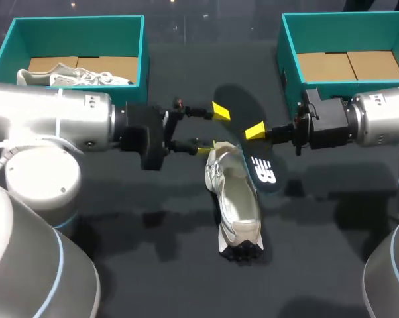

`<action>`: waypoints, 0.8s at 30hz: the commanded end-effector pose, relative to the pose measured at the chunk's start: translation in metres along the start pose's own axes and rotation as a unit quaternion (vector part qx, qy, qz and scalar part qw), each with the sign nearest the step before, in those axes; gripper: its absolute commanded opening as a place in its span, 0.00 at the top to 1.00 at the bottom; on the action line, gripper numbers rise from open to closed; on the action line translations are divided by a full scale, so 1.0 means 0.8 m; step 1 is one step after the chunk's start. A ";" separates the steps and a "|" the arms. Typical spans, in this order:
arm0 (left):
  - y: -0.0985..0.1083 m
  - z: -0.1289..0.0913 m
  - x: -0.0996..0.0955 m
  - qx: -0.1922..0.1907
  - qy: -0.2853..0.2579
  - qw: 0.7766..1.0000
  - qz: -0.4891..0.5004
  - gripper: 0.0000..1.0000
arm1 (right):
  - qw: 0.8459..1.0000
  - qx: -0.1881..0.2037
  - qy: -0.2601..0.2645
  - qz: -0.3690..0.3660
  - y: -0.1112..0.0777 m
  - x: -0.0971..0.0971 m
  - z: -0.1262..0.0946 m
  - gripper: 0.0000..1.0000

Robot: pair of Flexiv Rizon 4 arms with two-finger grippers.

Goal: Take the shoe out of the shoebox, open the shoe tongue, remove and reinsert the insole, then place the shoe into the shoebox

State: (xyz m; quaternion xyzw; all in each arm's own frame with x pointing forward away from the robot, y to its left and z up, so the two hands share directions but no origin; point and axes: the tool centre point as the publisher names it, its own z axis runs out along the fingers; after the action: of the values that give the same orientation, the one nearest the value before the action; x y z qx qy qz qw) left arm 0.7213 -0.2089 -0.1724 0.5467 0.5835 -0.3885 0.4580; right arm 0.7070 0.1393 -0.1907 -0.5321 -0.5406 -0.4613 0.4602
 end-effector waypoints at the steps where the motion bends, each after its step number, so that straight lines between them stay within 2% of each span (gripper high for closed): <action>1: 0.005 -0.058 -0.008 0.047 0.165 0.984 0.042 0.00 | 1.000 -0.003 0.007 -0.003 -0.009 -0.006 0.004 1.00; 10: 0.005 -0.058 -0.008 0.047 0.165 0.984 0.042 0.00 | 1.000 -0.003 0.007 -0.003 -0.009 -0.006 0.004 1.00; 12: 0.022 -0.061 -0.019 0.043 0.171 0.984 0.029 0.00 | 1.000 -0.003 0.007 -0.003 -0.009 -0.006 0.004 1.00; 15: 0.048 -0.059 -0.041 0.043 0.244 0.968 0.035 0.00 | 1.000 -0.003 0.007 -0.003 -0.009 -0.006 0.004 1.00; 17: 0.068 -0.053 -0.055 0.073 0.316 0.946 -0.004 0.00 | 1.000 -0.003 0.007 -0.003 -0.009 -0.006 0.004 1.00; 18: 0.074 -0.050 -0.061 0.074 0.356 0.931 -0.014 0.00 | 1.000 -0.003 0.007 -0.003 -0.009 -0.006 0.004 1.00; 19: 0.080 -0.046 -0.065 0.069 0.420 0.904 -0.030 0.00 | 1.000 -0.003 0.007 -0.003 -0.009 -0.006 0.004 1.00; 24: 0.080 -0.046 -0.065 0.069 0.420 0.904 -0.030 0.00 | 1.000 -0.003 0.007 -0.003 -0.009 -0.006 0.004 1.00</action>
State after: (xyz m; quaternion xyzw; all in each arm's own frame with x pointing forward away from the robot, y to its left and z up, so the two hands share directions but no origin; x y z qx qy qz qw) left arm 0.7649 -0.1720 -0.1137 0.6223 0.6447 -0.3098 0.3180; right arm 0.7010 0.1404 -0.1951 -0.5277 -0.5375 -0.4683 0.4619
